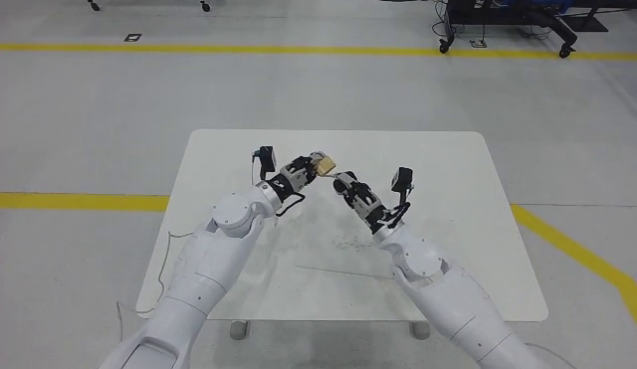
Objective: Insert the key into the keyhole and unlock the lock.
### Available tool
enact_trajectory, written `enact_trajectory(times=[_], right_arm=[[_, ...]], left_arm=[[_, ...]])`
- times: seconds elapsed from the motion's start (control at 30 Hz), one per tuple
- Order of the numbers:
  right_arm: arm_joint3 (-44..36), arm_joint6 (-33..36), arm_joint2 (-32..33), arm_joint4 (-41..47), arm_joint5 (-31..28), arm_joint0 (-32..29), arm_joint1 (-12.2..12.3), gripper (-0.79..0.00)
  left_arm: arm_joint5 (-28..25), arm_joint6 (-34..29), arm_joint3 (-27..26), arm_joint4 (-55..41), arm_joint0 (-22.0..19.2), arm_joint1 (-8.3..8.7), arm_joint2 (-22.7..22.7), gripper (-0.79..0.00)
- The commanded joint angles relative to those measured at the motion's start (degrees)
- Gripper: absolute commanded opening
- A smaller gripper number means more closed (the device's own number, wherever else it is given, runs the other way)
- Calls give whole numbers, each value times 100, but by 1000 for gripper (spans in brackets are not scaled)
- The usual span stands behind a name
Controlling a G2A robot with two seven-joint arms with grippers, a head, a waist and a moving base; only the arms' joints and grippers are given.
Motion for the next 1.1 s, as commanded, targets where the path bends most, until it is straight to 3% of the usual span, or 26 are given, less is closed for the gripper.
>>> enact_trajectory(times=[0.0, 0.1, 0.37, 0.63, 1.07], right_arm=[[-33, -5, -7, -83, -4, -14, -12, -785], [-81, -96, 21, -242, -48, -48, -29, -785], [-271, -1627, 132, -2164, -335, -245, -63, -785], [-326, -2253, -71, -4478, 334, -267, -102, -785], [-121, -2406, -52, -4858, 427, -281, -214, -785]], left_arm=[[-9, 22, 0, 7, -1, -3, -9, -785], [-8, 44, -2, 10, 6, -9, -18, -785], [253, 10, 33, -152, 9, -29, -57, -785], [860, -217, 176, -332, -80, -55, -18, -785], [976, -246, 239, -353, -107, -74, -33, -785]])
